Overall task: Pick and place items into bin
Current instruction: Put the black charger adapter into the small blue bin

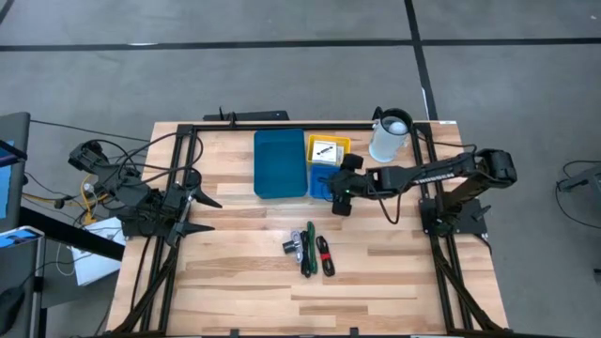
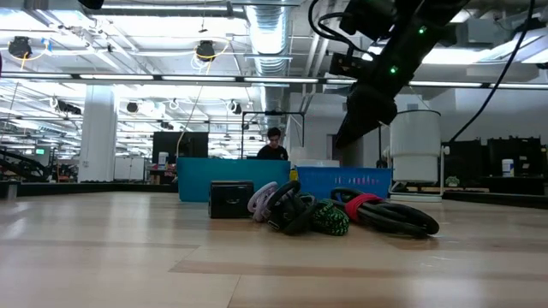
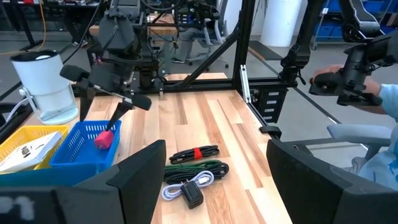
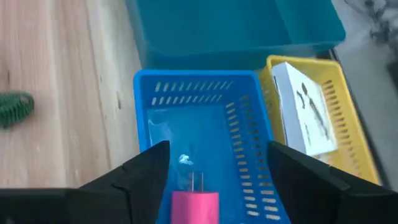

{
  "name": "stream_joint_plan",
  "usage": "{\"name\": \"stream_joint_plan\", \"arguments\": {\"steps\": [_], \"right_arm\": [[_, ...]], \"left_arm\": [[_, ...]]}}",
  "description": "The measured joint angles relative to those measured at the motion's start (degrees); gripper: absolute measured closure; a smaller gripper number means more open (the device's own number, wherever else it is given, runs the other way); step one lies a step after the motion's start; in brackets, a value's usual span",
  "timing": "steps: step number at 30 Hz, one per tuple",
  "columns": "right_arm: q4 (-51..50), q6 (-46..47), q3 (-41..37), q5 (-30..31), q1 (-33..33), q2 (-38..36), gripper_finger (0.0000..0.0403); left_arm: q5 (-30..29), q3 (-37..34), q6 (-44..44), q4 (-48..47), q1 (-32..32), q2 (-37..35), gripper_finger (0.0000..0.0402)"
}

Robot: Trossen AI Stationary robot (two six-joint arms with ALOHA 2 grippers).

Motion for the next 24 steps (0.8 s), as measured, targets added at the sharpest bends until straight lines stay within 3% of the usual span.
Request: {"name": "stream_joint_plan", "arguments": {"steps": [6, 14, 18, 22, 24], "right_arm": [[-3.60, 12.07, 0.00, -0.60, 4.18, 0.00, 0.0138], [-10.57, 26.11, 0.00, -2.08, 14.35, 0.00, 0.0138], [-10.37, 31.07, 0.00, -1.40, 18.90, 0.00, 0.0138], [-10.20, 31.62, 0.00, 1.07, 22.10, 0.00, 0.0138], [-10.40, 31.62, 0.00, 2.42, 23.29, 0.00, 0.0138]], "left_arm": [[-0.69, 0.00, 2.27, 0.48, -0.02, 0.00, 0.0133], [-0.07, 0.00, 13.67, 7.89, 0.00, 0.00, 0.0133], [5.79, 0.00, 18.91, 13.49, 0.00, 0.28, 0.0133], [16.27, 0.00, 22.25, 14.95, 0.00, 2.00, 0.0133], [17.40, 0.02, 21.62, 15.43, -0.09, 4.49, 0.0133]]}}
